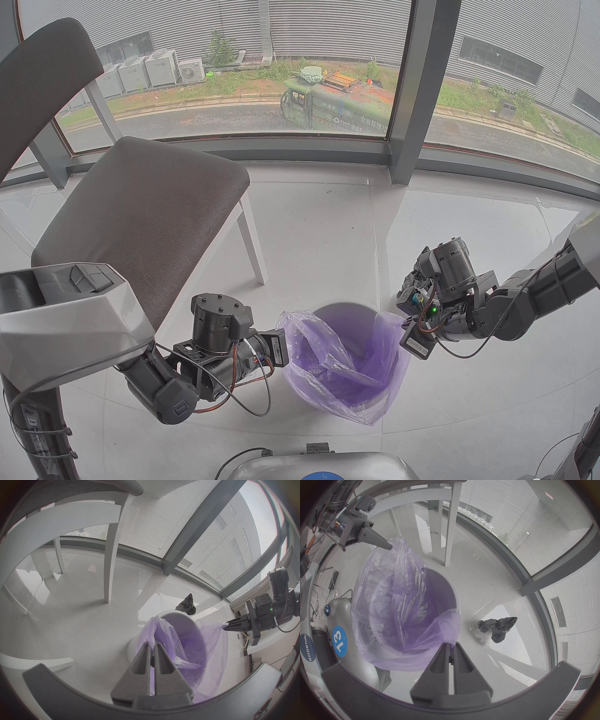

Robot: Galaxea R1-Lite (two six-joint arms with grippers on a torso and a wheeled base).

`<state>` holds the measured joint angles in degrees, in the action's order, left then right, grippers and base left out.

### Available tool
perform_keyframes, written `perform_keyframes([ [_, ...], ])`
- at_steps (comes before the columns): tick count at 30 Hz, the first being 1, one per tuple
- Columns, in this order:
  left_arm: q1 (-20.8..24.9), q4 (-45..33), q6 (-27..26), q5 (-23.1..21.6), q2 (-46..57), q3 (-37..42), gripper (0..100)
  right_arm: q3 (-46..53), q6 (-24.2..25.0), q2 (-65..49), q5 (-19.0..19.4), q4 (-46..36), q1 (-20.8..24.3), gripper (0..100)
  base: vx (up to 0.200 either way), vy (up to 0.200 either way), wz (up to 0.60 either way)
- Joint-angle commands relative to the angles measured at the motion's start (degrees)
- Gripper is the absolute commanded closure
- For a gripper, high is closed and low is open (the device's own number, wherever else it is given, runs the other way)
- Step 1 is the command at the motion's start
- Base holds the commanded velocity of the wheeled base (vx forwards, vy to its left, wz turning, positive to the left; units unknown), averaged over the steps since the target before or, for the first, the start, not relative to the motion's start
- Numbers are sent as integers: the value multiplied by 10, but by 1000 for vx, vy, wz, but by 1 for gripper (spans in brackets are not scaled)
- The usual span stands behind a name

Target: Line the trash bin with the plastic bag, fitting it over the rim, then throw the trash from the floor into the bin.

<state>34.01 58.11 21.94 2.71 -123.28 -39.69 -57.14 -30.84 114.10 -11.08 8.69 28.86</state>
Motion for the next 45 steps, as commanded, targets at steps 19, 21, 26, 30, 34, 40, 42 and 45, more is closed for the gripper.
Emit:
perform_keyframes([
  [19, -92, 88, -21, -1, -75, -6, 100, 24, 147, 11, 7, 75, -129, 100, 0, 0, 0],
  [21, -89, 110, -21, -2, -72, 21, 100, 48, 157, -1, 7, 90, -129, 100, 0, 0, 0],
  [26, -79, 162, -22, -3, -72, 66, 100, 119, 157, -34, 7, 123, -122, 100, 0, 0, 0],
  [30, -71, 179, -25, -17, -73, 89, 100, 177, 158, -41, 2, 160, -102, 100, 0, 0, 0],
  [34, -64, 219, -25, -18, -76, 115, 100, 234, 159, -41, -1, 229, -81, 100, 0, 0, 0],
  [40, -64, 282, -31, -36, -97, 152, 100, 303, 158, -32, -3, 299, -60, 100, 0, 0, 0],
  [42, -64, 315, -42, -37, -119, 164, 100, 318, 155, -21, -6, 304, -60, 0, 0, 0, 0],
  [45, -62, 319, -49, -37, -124, 169, 100, 324, 150, -25, -17, 307, -60, 0, 0, 0, 0],
])
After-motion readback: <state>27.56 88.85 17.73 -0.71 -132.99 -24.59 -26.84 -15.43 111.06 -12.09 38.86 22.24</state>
